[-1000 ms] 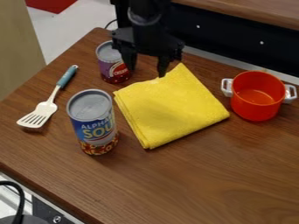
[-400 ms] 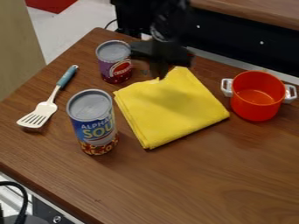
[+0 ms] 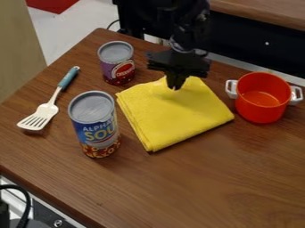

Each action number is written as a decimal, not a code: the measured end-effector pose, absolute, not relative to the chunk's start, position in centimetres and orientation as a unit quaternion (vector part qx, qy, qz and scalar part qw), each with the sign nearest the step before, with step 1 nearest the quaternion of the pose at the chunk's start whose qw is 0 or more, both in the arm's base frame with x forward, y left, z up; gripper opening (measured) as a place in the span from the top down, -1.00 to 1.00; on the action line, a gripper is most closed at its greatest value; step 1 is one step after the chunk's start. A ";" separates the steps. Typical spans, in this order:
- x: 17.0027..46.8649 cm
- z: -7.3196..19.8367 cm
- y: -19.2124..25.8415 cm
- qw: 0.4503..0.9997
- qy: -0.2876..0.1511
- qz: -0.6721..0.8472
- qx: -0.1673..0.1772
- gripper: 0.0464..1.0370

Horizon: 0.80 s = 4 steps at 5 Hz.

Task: Le bras du robot tire la serviette devant la marmite

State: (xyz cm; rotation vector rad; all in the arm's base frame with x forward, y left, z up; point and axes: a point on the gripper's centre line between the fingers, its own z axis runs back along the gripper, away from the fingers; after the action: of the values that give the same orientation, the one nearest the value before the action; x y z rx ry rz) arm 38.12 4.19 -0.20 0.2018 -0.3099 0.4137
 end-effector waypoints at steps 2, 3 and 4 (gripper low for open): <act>37.5 -1.1 3.3 0.967 -0.150 0.187 0.088 0.99; 36.7 -1.7 2.9 0.971 -0.136 0.181 0.082 0.99; 36.0 -2.0 2.0 0.973 -0.132 0.172 0.078 0.99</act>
State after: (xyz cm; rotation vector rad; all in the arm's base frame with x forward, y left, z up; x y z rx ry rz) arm 36.03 2.04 -1.98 0.1580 -0.2673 0.3464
